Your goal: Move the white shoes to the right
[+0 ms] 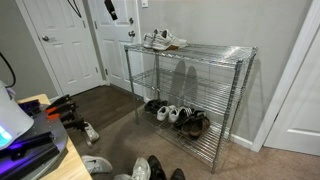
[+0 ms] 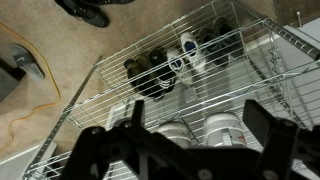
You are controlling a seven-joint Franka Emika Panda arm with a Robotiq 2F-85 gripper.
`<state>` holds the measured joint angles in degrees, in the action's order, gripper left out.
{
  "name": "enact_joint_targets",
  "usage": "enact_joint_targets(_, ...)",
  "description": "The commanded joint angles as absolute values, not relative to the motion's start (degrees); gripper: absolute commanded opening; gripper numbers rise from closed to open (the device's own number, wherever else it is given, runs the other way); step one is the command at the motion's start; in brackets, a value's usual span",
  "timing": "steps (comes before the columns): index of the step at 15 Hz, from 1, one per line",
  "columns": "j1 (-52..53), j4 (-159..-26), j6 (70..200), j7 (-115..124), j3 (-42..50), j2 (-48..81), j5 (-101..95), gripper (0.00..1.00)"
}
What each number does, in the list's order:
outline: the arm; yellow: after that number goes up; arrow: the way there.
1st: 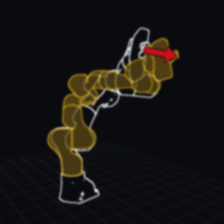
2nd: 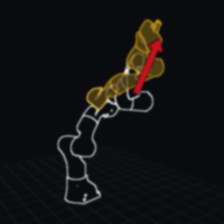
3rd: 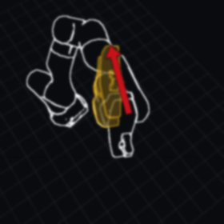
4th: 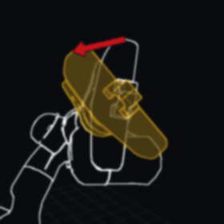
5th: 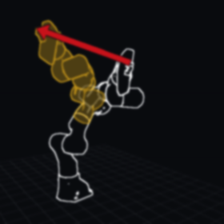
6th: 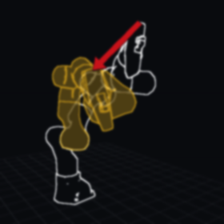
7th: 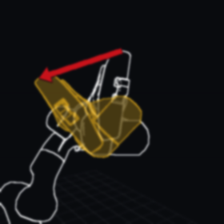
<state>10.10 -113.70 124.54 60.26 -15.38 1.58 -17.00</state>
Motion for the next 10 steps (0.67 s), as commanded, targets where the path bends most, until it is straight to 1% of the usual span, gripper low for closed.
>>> enact_joint_targets(1,11.7,-112.3,124.6,64.4,-14.0,3.4,-20.7,1.0)
enact_joint_targets(10,12.8,-112.3,124.1,62.6,-12.9,4.3,-19.7,1.0)
